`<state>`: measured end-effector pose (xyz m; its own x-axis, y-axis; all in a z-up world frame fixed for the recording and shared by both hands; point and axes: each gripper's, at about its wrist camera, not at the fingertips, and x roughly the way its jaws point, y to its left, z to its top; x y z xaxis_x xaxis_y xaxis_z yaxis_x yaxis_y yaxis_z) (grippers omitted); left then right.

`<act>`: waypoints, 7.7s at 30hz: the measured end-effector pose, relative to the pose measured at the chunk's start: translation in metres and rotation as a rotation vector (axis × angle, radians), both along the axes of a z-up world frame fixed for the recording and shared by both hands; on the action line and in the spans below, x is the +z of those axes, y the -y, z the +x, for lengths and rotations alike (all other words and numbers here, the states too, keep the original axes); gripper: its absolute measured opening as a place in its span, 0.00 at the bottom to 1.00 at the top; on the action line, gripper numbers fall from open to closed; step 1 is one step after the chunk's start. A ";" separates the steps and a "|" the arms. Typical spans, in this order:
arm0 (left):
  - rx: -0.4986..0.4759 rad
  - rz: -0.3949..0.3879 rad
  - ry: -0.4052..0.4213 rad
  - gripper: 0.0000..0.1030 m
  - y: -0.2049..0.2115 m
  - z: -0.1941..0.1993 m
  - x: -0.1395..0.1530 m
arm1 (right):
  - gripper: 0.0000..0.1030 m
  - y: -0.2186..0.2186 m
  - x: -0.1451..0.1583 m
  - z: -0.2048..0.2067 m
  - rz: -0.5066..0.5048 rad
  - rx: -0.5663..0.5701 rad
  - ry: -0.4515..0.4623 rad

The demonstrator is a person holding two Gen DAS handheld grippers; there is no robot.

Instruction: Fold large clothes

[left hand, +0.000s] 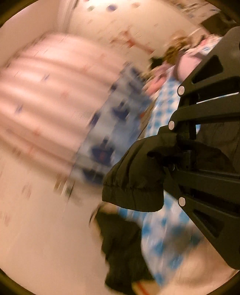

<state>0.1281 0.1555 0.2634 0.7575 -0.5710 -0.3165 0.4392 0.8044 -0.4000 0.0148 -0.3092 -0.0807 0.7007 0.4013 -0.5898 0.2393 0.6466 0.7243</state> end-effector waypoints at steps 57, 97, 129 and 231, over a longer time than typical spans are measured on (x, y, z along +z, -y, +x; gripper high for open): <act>0.069 0.435 -0.321 0.77 0.065 -0.017 -0.340 | 0.44 0.065 0.046 -0.033 -0.262 -0.298 0.080; 0.188 0.427 -0.323 0.89 0.054 0.037 -0.347 | 0.75 0.035 -0.018 0.080 -0.468 -0.016 -0.100; 0.334 0.317 -0.649 0.91 -0.209 -0.236 -0.325 | 0.85 0.087 0.028 -0.235 0.160 0.099 -0.202; -0.185 -0.291 -0.960 0.85 -0.134 -0.379 -0.429 | 0.93 0.059 -0.073 -0.391 0.776 0.309 -0.023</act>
<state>-0.2511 0.2898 -0.1657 0.1493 -0.8051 -0.5741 -0.0624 0.5717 -0.8181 -0.3759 -0.3684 -0.1539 0.4841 0.8714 -0.0792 0.1530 0.0048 0.9882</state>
